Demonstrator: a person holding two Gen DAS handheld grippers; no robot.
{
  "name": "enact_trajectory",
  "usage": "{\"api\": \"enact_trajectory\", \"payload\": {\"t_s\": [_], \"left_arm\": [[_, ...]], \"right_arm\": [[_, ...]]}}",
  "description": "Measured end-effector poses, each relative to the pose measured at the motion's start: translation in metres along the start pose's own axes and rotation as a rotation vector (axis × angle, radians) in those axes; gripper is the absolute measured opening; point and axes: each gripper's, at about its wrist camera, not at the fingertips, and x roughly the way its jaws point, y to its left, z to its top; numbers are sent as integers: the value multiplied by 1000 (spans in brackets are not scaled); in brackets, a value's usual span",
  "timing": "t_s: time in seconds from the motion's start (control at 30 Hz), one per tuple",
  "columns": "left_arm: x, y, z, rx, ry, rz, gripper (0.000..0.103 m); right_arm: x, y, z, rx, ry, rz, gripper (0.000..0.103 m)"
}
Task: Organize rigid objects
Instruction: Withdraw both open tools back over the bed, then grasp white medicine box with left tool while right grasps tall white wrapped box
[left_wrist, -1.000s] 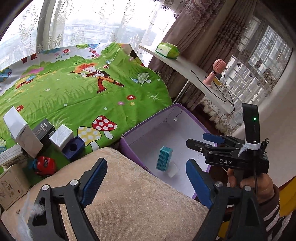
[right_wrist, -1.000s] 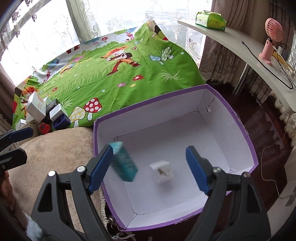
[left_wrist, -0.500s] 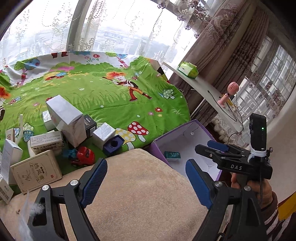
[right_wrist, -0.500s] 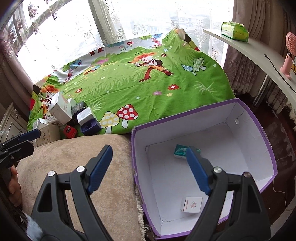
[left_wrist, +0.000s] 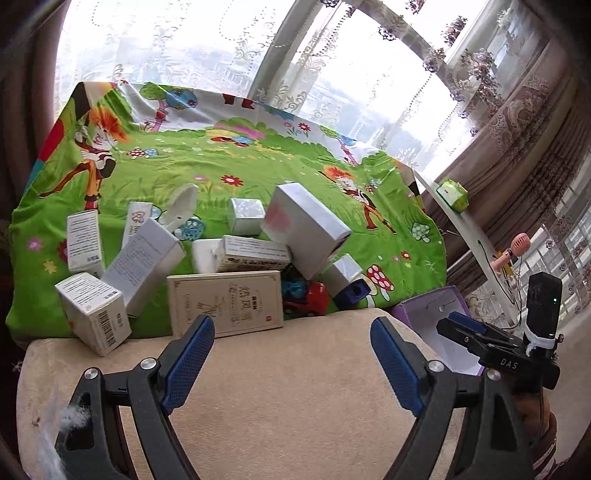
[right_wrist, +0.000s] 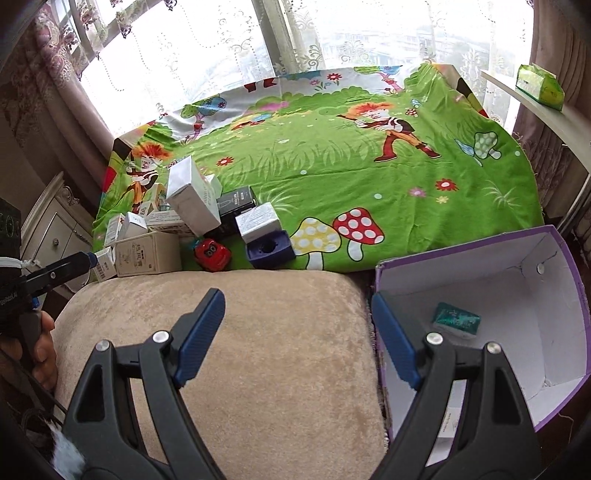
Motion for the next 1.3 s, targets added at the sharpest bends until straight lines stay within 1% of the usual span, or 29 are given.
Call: {"api": "enact_trajectory", "payload": {"t_s": [0.2, 0.27, 0.37, 0.43, 0.57, 0.67, 0.73, 0.83, 0.9, 1.0, 1.07, 1.1, 1.2, 1.3], "left_arm": [[-17, 45, 2, -44, -32, 83, 87], [-21, 58, 3, -42, -26, 111, 87], [-21, 76, 5, -62, -2, 121, 87], [-22, 86, 7, -66, 7, 146, 87], [-18, 101, 12, -48, 35, 196, 88], [-9, 114, 16, -32, 88, 188, 89], [-3, 119, 18, 8, 119, 185, 89], [5, 127, 21, 81, 160, 215, 91], [9, 132, 23, 119, 174, 219, 91], [15, 137, 24, 156, 195, 175, 92], [20, 138, 24, 176, 208, 172, 92], [23, 138, 24, 185, 216, 158, 92], [29, 141, 25, 199, 230, 146, 92], [35, 146, 26, 188, 244, 119, 92]], "right_arm": [[17, 22, 6, -40, 25, 12, 84], [21, 25, 9, -43, 32, 15, 84], [25, 30, 11, -48, 40, 18, 84], [29, 32, 14, -50, 47, 17, 84], [34, 37, 20, -61, 50, 17, 84], [40, 44, 28, -84, 46, 13, 84], [44, 50, 33, -102, 46, 15, 84], [51, 60, 42, -135, 41, 12, 84], [55, 68, 48, -162, 38, 9, 84], [64, 79, 56, -208, 38, 2, 84], [70, 86, 62, -231, 39, 1, 84], [74, 89, 64, -243, 41, 2, 84], [83, 100, 72, -286, 40, 3, 84], [91, 112, 79, -332, 29, -1, 84]]}}
